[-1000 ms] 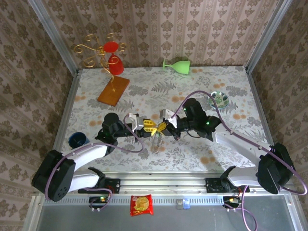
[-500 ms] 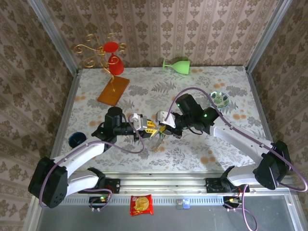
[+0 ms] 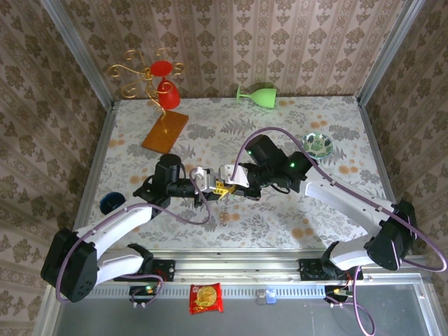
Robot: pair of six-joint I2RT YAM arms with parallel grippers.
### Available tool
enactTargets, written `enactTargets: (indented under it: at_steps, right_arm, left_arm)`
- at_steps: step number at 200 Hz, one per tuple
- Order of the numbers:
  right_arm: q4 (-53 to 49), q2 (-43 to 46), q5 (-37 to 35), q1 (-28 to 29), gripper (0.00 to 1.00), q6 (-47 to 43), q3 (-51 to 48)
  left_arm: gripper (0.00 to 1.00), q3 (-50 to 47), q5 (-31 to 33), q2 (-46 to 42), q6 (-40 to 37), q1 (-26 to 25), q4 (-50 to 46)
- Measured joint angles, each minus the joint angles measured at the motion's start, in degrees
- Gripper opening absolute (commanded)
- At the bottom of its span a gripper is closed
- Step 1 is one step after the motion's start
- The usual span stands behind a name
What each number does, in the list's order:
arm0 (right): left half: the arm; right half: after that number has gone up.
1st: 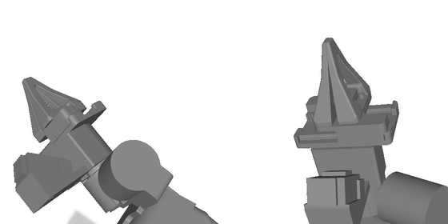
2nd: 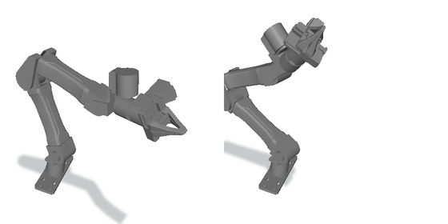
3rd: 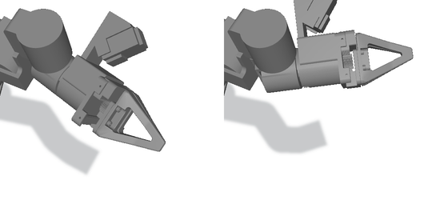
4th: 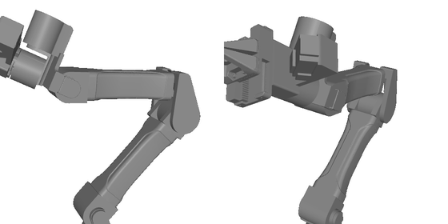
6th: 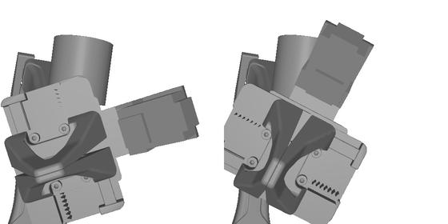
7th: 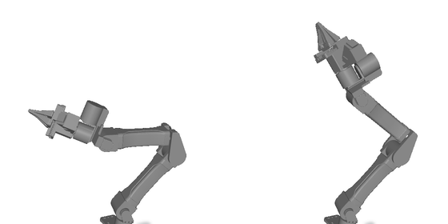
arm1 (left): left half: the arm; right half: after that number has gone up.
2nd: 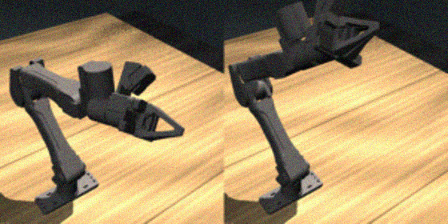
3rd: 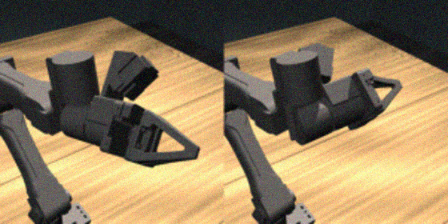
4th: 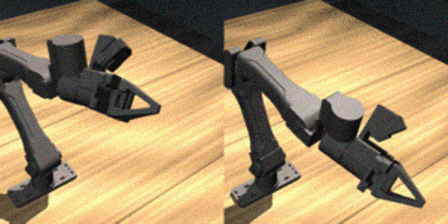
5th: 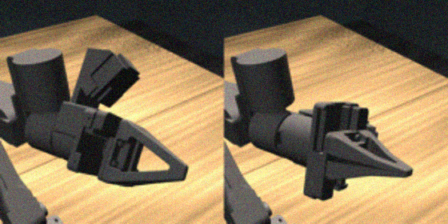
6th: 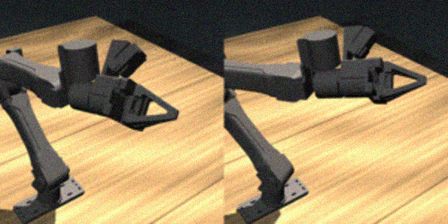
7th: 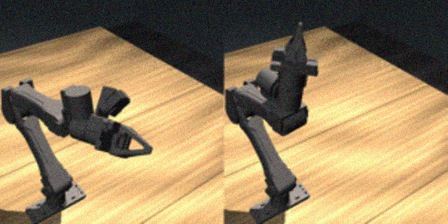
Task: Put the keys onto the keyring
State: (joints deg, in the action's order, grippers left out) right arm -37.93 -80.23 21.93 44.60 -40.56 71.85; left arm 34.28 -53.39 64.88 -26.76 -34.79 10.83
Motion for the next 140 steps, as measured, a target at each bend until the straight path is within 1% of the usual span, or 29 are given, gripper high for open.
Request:
enactTargets:
  at_steps: [19, 25, 33, 34, 39, 52, 67, 90, 109, 140]
  right_arm:
    - [-0.3, -0.8, -0.6, 0.3, 0.01, 0.0, 0.2]
    - [-0.5, -0.9, -0.6, 0.4, 0.06, 0.0, 0.2]
    - [-0.5, -0.9, -0.6, 0.4, 0.16, 0.3, 0.2]
    - [-0.5, -0.9, -0.6, 0.4, 0.18, 0.2, 0.2]
    - [-0.4, -0.8, -0.6, 0.4, 0.23, 0.5, 0.2]
    - [1.6, -0.1, -0.3, 0.4, 0.3, 1.5, -0.9]
    - [5.2, 2.7, 1.3, -0.5, 0.35, 3.6, -4.6]
    - [11.1, 7.7, 4.8, -4.0, 0.36, 7.0, -10.9]
    - [14.7, 9.9, 6.6, -6.1, 0.35, 9.8, -13.9]
    - [18.2, 10.1, 7.8, -6.4, 0.33, 12.1, -16.1]
  left_arm:
    - [0.0, 0.0, 0.2, 0.0, -0.5, 0.0, -1.4]
    - [0.0, 0.0, 0.2, 0.0, -0.5, 0.0, -1.7]
    - [0.0, 0.0, 0.2, 0.0, -0.5, 0.0, -1.7]
    - [0.0, 0.0, 0.2, 0.0, -0.5, 0.0, -1.7]
    - [0.0, 0.0, 0.2, 0.0, -0.5, 0.0, -1.5]
    - [0.0, 0.0, 0.2, 0.0, -0.2, 0.0, -0.3]
    - [0.0, -0.3, 0.0, 0.0, 0.7, 0.0, 2.0]
    - [0.0, -2.1, -0.3, 0.0, 2.6, 0.0, 6.9]
    - [0.0, -3.6, -0.6, 0.0, 4.0, 0.0, 9.8]
    - [0.0, -4.3, -1.0, 0.0, 5.3, 0.0, 12.7]
